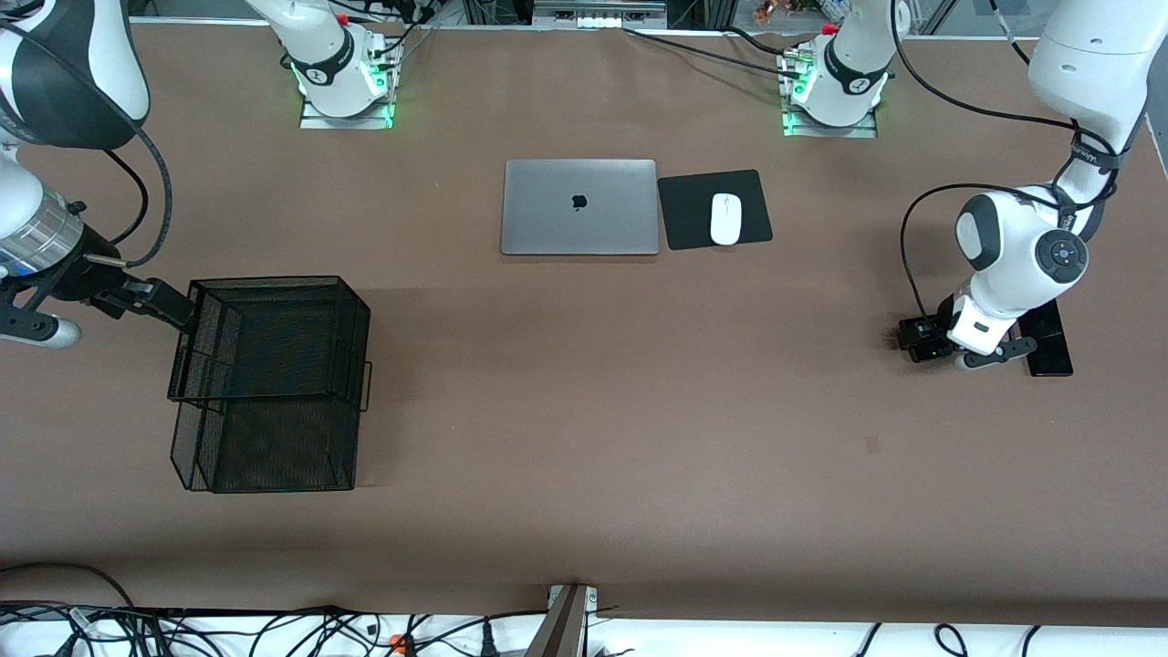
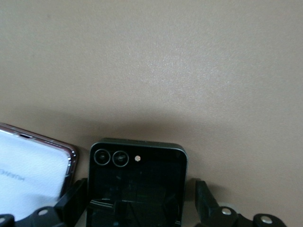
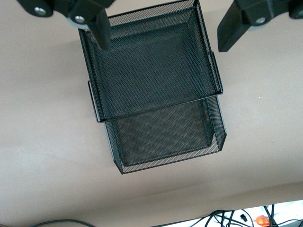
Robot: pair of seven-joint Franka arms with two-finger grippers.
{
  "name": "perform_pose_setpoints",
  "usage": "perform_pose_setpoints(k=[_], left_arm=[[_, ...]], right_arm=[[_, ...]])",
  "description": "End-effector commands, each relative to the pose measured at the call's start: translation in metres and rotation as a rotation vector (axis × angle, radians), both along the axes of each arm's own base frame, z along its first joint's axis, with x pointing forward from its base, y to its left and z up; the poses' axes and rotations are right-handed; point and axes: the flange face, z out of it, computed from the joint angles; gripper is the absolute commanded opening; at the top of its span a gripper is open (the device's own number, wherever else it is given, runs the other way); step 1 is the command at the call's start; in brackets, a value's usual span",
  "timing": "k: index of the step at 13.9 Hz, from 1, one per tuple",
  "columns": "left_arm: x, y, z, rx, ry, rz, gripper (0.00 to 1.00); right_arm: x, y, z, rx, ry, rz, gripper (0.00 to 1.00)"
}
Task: Place phones with both arms
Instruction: 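Grasp the flip phone with the left gripper and lift it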
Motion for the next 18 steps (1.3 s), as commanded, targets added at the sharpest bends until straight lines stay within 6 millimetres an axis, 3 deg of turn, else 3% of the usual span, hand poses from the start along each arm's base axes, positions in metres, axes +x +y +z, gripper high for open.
perform_pose_setpoints(k=[1,2,5,7,8,11,14,18], left_arm=[[-0.002,-0.002,-0.005,0.003,-0.007,0.005,1.00],[-0.003,-0.002,-0.006,0.003,-0.005,0.008,1.00],[-0.003,-0.005,-0.010,0.001,0.000,0.049,0.36],[-0.001,-0.005,-0.010,0.001,-0.003,0.063,0.06],[0.000,-0.004,-0.009,0.001,-0.004,0.072,0.00],[0.021,-0.008,0.007,0.003,0.006,0.094,0.00],[0.056,-0.032,0.038,0.005,0.106,0.093,0.00],[0.086,-0.041,0.072,0.011,0.139,0.105,0.00]], right_arm=[[0.001,0.002,0.005,0.002,0.003,0.003,1.00],[0.001,0.002,0.005,0.002,0.003,0.003,1.00],[0.001,0.002,0.005,0.002,0.003,0.003,1.00],[0.001,0.002,0.004,0.002,0.005,0.003,1.00],[0.001,0.002,0.004,0.002,0.005,0.003,1.00],[0.001,0.003,0.005,0.002,0.003,0.005,1.00],[0.001,0.002,0.005,0.002,0.003,0.003,1.00],[0.001,0.003,0.005,0.002,0.003,0.005,1.00]])
